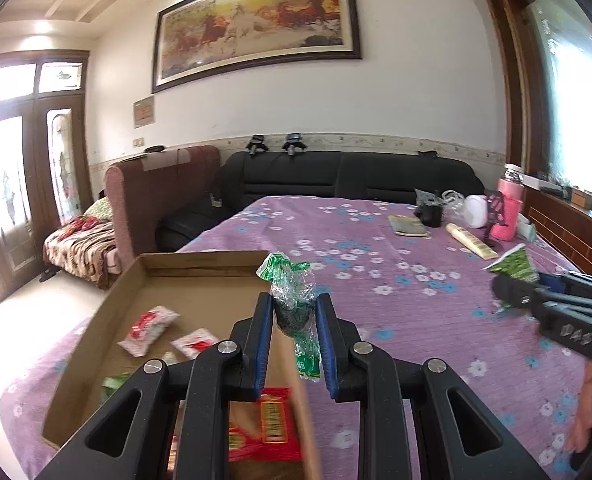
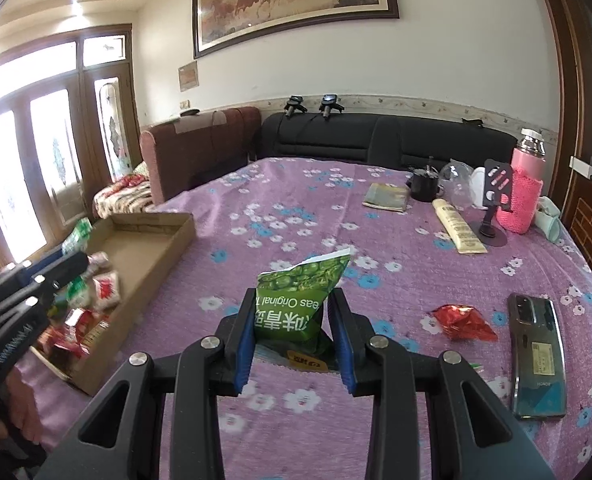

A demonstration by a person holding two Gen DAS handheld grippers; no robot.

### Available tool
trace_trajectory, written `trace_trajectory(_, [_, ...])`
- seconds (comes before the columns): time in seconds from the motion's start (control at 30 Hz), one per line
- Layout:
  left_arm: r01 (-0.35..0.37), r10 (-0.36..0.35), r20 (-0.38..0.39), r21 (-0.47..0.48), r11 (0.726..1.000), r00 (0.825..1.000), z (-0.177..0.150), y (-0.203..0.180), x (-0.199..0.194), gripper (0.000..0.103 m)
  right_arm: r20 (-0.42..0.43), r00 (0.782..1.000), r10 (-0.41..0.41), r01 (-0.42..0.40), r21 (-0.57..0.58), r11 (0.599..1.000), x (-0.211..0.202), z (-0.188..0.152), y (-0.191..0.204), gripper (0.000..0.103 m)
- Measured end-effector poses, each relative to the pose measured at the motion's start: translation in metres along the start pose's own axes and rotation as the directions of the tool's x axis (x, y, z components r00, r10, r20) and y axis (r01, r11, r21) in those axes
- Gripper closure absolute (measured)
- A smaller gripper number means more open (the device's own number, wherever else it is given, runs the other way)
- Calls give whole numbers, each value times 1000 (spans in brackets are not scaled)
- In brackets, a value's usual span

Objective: Organize snacks
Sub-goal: 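Carry the green candy and green pea bag with both grippers over the tray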

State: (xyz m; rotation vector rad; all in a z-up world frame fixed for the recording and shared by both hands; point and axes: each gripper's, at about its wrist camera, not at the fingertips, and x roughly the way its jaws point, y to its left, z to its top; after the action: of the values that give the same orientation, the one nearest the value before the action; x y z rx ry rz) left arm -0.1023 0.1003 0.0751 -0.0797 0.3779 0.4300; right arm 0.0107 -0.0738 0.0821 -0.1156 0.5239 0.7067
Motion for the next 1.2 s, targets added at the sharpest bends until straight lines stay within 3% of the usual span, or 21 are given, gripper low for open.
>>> trace_trajectory(0.2, [-78, 75, -31, -86, 993, 997, -6, 54, 4, 80, -21, 994, 111, -111, -8, 994, -2, 5, 44, 69])
trace_trajectory(0.43, [-136, 120, -92, -181, 974, 988, -10, 108, 14, 80, -69, 966, 249, -249, 12, 968, 12, 13, 100, 69])
trace_trajectory(0.7, [-100, 33, -229, -284, 953, 973, -21, 134, 40, 80, -153, 940, 305, -298, 69, 952, 51, 9, 146, 69])
trace_trajectory(0.87, [-86, 11, -264, -274, 958, 964, -21, 129, 49, 80, -203, 924, 324, -316, 71, 946, 72, 1, 169, 69])
trace_trajectory(1.2, [-66, -16, -295, -267, 961, 955, -21, 131, 55, 80, -242, 909, 341, -341, 40, 939, 90, -14, 178, 69])
